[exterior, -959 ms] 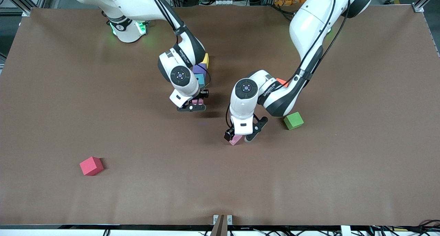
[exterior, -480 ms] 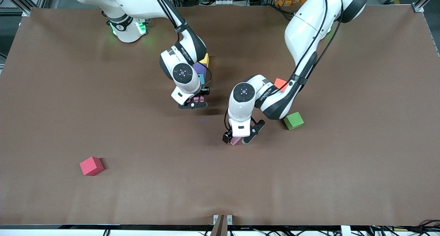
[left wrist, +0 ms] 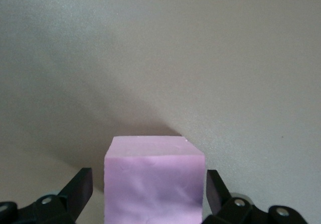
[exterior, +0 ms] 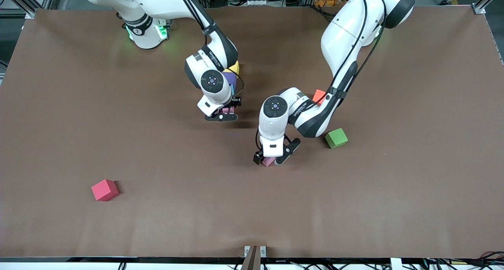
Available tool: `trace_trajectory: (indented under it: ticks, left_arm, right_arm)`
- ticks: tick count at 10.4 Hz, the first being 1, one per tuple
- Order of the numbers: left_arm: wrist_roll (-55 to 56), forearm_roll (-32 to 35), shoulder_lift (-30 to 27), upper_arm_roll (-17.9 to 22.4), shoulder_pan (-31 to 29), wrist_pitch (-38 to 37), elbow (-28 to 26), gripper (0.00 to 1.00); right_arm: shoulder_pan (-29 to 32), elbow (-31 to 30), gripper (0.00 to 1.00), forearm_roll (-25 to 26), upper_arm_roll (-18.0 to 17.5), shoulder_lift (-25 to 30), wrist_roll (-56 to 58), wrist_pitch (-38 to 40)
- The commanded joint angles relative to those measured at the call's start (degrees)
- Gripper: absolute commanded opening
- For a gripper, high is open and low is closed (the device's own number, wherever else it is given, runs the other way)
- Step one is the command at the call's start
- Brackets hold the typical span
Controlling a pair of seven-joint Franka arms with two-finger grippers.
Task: Arrange blocks into number 1
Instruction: 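Lift the second pink cube with the left gripper while the right gripper withdraws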
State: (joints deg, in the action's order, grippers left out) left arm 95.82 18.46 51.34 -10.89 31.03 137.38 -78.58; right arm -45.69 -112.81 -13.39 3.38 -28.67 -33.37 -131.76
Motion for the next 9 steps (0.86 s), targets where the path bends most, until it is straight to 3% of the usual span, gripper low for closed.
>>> trace_trajectory:
  ticks: [1, 2, 3, 4, 5, 8, 9]
  left_arm:
    - [-2.6, -0.3, 0.9, 1.0, 0.8, 0.3, 1.6, 1.00]
    - [-2.7, -0.3, 1.0, 1.0, 0.8, 0.3, 1.5, 1.00]
    - [-2.6, -0.4, 1.0, 1.0, 0.7, 0.3, 1.5, 0.57]
    - [-2.6, -0.5, 0.9, 1.0, 0.6, 0.3, 1.4, 0.01]
    - [-2.7, 0.0, 0.9, 1.0, 0.9, 0.3, 1.2, 0.00]
    - [-9.8, 2.6, -0.5, 0.6, 1.9, -1.1, 1.2, 0.00]
    - [-12.8, 2.5, -1.2, 0.3, 3.0, -3.0, 1.4, 0.00]
  right_arm:
    - [1.8, -1.8, 1.00, -0.8, 0.2, 5.5, -0.1, 2.6]
    - [3.5, -1.7, 1.00, -0.8, 0.2, 7.5, 0.2, 4.2]
    - [5.5, -1.7, 1.00, -0.8, 0.1, 9.1, 0.8, 5.4]
    - [8.3, -1.6, 1.00, -0.8, 0.1, 10.7, 2.6, 6.2]
    - [11.7, -1.2, 1.00, -0.8, -0.1, 11.5, 5.4, 7.4]
    - [20.1, 4.0, 1.00, 0.2, 0.5, 11.3, 29.4, 13.0]
    - [20.6, 6.2, 1.00, 0.5, 2.8, 11.4, 35.2, 16.1]
